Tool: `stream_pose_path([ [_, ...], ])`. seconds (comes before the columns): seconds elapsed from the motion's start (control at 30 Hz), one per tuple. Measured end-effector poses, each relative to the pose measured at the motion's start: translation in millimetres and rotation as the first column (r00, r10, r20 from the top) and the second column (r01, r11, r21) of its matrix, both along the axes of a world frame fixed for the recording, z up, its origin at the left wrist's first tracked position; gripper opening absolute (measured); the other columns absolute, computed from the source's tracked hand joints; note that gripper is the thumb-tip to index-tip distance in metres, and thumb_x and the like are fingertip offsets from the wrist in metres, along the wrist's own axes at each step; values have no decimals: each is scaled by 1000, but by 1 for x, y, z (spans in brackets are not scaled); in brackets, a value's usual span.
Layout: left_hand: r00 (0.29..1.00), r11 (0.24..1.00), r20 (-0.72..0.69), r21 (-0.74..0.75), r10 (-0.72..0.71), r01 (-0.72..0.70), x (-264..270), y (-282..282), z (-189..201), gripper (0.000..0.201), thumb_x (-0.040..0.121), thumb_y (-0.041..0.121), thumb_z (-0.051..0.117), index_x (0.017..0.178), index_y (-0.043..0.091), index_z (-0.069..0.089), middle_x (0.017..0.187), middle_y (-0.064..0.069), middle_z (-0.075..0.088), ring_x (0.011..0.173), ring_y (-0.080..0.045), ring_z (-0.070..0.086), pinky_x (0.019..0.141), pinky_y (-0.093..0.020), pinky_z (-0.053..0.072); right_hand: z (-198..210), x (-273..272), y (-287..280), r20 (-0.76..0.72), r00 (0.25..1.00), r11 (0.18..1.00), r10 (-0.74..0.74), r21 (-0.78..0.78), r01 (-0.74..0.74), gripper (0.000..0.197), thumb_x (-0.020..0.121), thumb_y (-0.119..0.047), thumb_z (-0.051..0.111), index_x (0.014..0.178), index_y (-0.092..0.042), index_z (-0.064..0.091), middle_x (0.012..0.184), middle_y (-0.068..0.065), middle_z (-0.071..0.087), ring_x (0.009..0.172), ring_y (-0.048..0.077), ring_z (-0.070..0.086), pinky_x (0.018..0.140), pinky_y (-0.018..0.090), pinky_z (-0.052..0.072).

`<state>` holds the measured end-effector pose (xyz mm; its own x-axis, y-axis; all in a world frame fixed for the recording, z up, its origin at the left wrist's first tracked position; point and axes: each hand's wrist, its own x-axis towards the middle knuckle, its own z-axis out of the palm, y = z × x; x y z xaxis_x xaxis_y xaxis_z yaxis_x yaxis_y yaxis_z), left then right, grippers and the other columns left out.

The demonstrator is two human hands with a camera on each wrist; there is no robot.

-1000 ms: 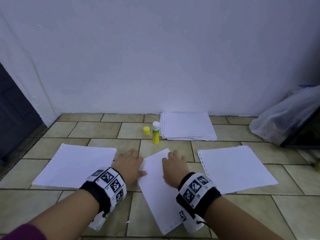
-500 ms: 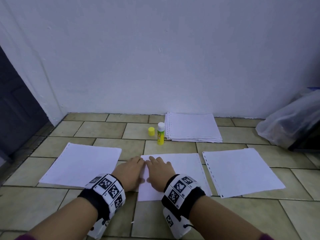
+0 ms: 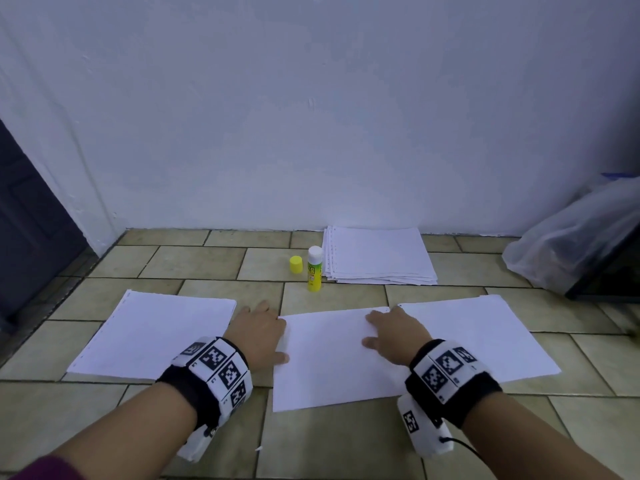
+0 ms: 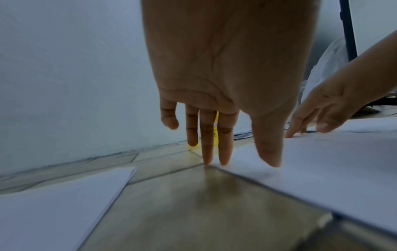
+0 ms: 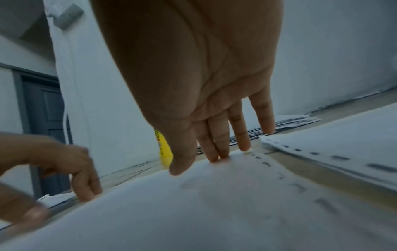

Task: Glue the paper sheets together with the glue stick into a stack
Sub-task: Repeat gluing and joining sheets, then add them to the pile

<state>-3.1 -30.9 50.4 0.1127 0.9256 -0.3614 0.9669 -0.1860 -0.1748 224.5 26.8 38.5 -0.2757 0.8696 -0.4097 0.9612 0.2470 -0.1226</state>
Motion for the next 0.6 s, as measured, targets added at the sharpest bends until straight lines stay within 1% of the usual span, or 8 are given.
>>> stream_pose_path([
  [0.1, 999, 999, -25, -6, -35, 35, 14, 7, 5, 56, 91, 56, 47, 119, 9, 58, 129, -6, 44, 124, -24, 34, 99, -38, 33, 10, -14, -8, 151, 971, 978, 184, 73, -197, 56, 90, -42, 58, 138, -17, 42, 132, 12, 46, 123, 27, 44, 104, 39, 37],
  [0.2, 967, 995, 240, -26, -89, 98, 30, 8, -2, 48, 90, 32, 60, 131, 9, 48, 146, -4, 29, 131, -22, 33, 107, -37, 35, 10, -27, -14, 157, 926, 916, 345, 157, -368, 44, 94, -19, 53, 137, -19, 43, 133, 4, 49, 125, 25, 39, 101, 40, 34],
  [0.27, 941, 991, 326, -62, -96, 123, 36, 4, -6, 57, 90, 22, 60, 140, 12, 36, 146, -3, 30, 131, -20, 34, 106, -35, 36, 6, -38, -19, 110, 920, 903, 377, 177, -391, 45, 94, -7, 43, 137, -20, 44, 133, 3, 48, 124, 25, 43, 97, 40, 37],
  [0.33, 961, 993, 261, -44, -93, 108, 36, 0, -6, 57, 90, 28, 61, 139, 12, 37, 137, -6, 38, 123, -21, 41, 99, -36, 41, 1, -50, -26, 60, 934, 919, 353, 164, -358, 42, 93, -4, 41, 133, -14, 44, 130, 7, 50, 118, 28, 50, 93, 38, 41],
  [0.4, 985, 995, 144, -10, -95, 98, 33, -4, -3, 60, 87, 41, 64, 134, 11, 40, 130, -7, 42, 118, -23, 44, 94, -36, 40, -4, -58, -32, -29, 948, 944, 316, 108, -311, 44, 92, -3, 43, 136, -6, 36, 136, 12, 46, 118, 30, 52, 95, 39, 41],
  [0.47, 993, 998, 100, -21, -65, 67, 26, -7, -3, 72, 82, 48, 67, 137, 12, 37, 131, -7, 41, 120, -23, 43, 95, -35, 39, -8, -66, -38, -102, 938, 943, 332, 30, -331, 60, 92, -4, 44, 147, -4, 20, 149, 14, 31, 129, 30, 43, 108, 40, 33],
  [0.5, 990, 999, 136, -32, -25, 29, 23, -7, -5, 77, 80, 49, 69, 138, 12, 34, 133, -6, 38, 122, -22, 42, 97, -35, 39, -8, -70, -39, -111, 928, 934, 354, 3, -356, 66, 92, -3, 44, 150, -4, 13, 154, 12, 23, 135, 29, 37, 114, 40, 25],
  [0.6, 960, 996, 272, -68, 66, -50, 13, -13, -9, 85, 77, 48, 73, 139, 9, 29, 138, -3, 31, 123, -19, 42, 98, -32, 42, -5, -74, -39, -134, 913, 920, 384, -29, -391, 69, 90, -2, 44, 151, -8, 12, 158, 8, 15, 141, 24, 28, 119, 40, 9],
])
